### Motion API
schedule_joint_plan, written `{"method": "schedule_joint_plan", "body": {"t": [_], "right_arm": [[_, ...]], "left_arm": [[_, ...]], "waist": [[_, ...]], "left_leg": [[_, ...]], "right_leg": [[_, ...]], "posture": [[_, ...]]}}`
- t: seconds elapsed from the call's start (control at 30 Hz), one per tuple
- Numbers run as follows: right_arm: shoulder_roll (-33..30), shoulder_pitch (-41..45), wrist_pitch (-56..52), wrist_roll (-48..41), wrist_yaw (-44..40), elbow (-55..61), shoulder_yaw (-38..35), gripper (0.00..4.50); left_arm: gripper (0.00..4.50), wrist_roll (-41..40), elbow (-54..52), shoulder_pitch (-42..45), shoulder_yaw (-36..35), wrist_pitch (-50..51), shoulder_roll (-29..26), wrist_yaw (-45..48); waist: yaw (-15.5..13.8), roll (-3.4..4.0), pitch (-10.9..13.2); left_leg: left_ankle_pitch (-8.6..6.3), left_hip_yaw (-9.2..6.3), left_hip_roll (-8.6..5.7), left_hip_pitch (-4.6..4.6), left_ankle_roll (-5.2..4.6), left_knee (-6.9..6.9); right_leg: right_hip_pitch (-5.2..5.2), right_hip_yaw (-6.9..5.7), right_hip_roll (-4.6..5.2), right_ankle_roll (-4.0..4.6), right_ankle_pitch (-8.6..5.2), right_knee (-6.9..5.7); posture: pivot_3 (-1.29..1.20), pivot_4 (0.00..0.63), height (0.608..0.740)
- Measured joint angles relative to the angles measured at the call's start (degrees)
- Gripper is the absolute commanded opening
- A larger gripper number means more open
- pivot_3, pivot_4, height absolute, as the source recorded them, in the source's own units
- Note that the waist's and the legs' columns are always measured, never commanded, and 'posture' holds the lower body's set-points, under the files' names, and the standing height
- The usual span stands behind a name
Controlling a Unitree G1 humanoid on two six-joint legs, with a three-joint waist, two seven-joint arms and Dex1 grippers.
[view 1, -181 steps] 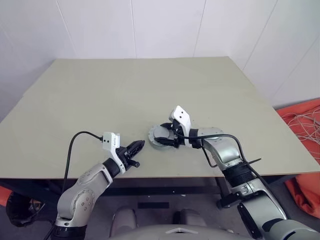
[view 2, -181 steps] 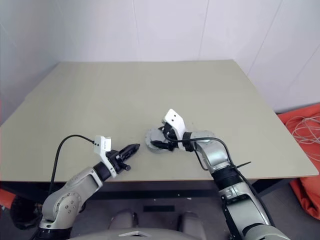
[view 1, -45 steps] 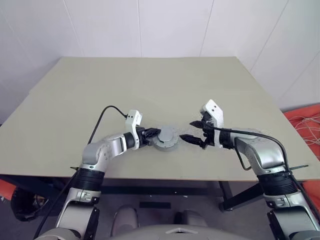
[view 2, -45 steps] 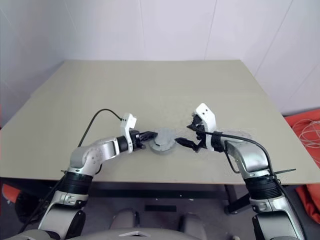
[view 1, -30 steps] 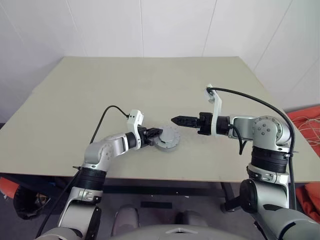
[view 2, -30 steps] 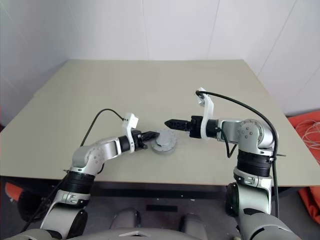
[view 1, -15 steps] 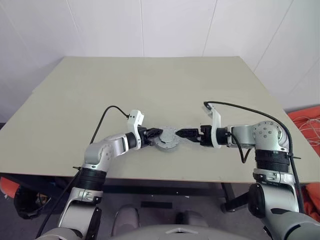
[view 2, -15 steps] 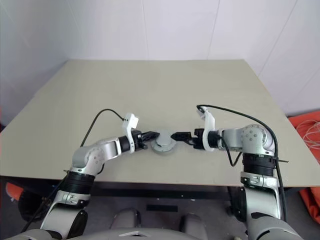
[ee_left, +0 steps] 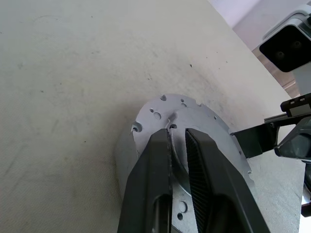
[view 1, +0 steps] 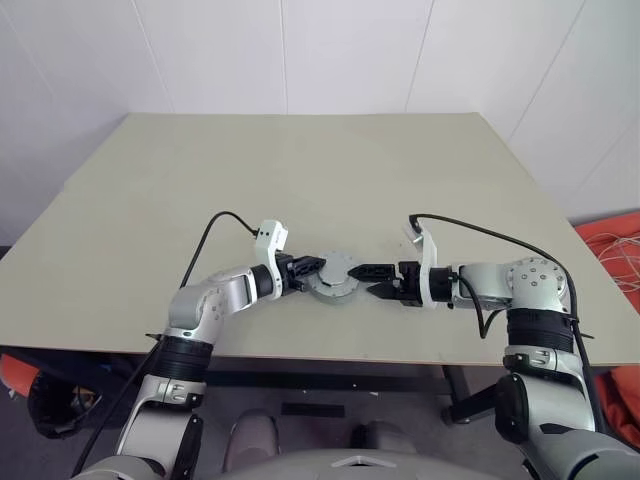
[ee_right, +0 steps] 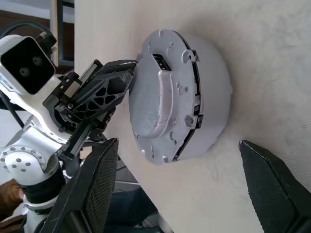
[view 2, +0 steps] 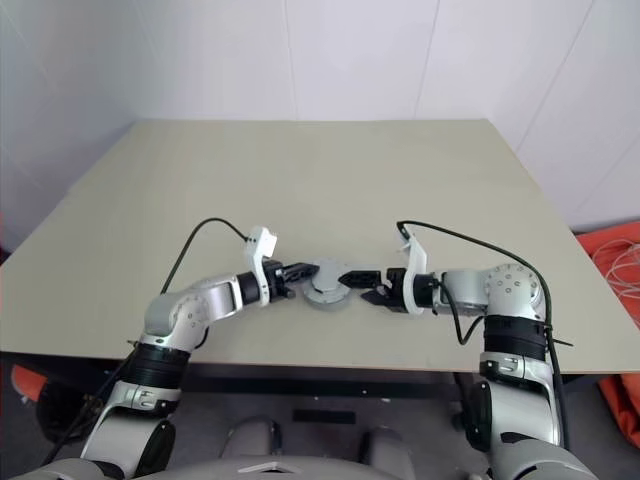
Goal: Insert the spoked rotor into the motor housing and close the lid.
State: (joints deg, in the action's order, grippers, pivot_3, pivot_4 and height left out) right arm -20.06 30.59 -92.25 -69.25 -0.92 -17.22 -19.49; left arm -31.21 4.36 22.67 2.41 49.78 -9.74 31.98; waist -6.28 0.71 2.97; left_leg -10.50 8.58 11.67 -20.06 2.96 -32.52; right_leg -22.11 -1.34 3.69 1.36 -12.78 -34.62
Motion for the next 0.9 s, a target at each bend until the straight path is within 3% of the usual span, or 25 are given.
{"method": "schedule_joint_plan", "body": {"t": [0.43,0.83,0.9], "right_arm": [[11.54,0.59,0.85,-3.99,13.75,-2.52,-10.18,4.48],[18.19,0.65,3.42,-4.16,20.39,-1.72,-15.23,4.48],[18.41,0.65,3.35,-4.15,20.82,-1.34,-15.27,4.1]], "left_arm": [[0.57,0.05,-0.34,-0.24,-0.47,0.04,-0.42,-0.18],[0.57,0.51,-0.41,-0.25,-1.1,0.01,-0.64,-1.0],[0.57,0.55,-0.43,-0.24,-1.16,0.0,-0.61,-1.0]], "waist": [[0.26,0.0,0.0],[0.98,-0.02,-0.02],[0.98,-0.03,-0.02]], "left_leg": [[0.05,0.0,0.0,-0.03,0.1,0.07],[0.27,0.02,0.01,0.03,0.47,0.26],[0.32,0.02,0.01,0.04,0.55,0.27]], "right_leg": [[-0.12,-0.02,0.02,-0.03,-0.01,-0.03],[-0.24,-0.06,-0.1,-0.07,-0.02,-0.03],[-0.3,-0.06,-0.14,-0.07,-0.02,-0.03]], "posture": [[0.0,0.0,0.74],[0.0,0.0,0.74],[0.0,0.0,0.74]]}}
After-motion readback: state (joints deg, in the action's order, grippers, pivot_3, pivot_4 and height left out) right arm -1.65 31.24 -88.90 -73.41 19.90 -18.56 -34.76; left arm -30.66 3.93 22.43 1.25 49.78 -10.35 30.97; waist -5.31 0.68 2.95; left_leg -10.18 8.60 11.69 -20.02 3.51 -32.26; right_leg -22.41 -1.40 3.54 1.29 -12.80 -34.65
